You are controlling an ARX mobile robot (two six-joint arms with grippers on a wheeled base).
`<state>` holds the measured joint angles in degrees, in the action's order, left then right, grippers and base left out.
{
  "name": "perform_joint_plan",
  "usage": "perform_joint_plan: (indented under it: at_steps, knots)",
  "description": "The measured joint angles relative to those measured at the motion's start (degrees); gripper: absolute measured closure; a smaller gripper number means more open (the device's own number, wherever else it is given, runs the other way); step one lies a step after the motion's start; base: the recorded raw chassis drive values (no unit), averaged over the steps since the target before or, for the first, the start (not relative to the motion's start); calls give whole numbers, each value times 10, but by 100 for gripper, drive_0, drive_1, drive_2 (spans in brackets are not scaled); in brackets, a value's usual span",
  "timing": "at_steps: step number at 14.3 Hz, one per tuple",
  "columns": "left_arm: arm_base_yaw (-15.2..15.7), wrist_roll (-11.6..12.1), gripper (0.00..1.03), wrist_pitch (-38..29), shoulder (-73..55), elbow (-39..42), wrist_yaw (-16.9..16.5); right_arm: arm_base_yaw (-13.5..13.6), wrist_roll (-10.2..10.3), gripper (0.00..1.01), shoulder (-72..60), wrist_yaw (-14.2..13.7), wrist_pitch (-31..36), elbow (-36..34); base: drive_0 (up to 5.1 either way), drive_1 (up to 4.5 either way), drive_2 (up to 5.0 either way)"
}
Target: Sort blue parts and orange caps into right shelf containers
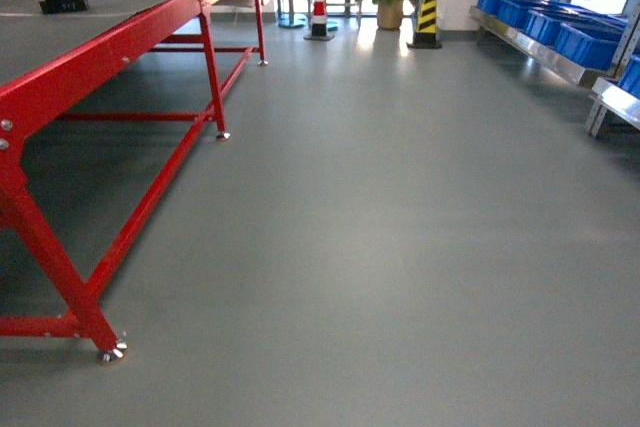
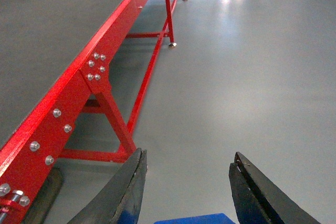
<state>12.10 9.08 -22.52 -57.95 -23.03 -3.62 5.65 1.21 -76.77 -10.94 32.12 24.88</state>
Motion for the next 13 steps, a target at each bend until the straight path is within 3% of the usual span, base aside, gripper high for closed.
perform_joint_plan:
  at_steps: [2,8,13]
  knots:
    - [1,0,60,-1,1,0,0,0,0,57,0,0,1,0,-3,213,-220]
    - [1,0,60,-1,2,0,2,0,0,57,1,0,1,0,326,93,-507]
    - [-1,0,60,-2,3,0,-2,0,0,57,0,-2,0,0,-2,411,-415]
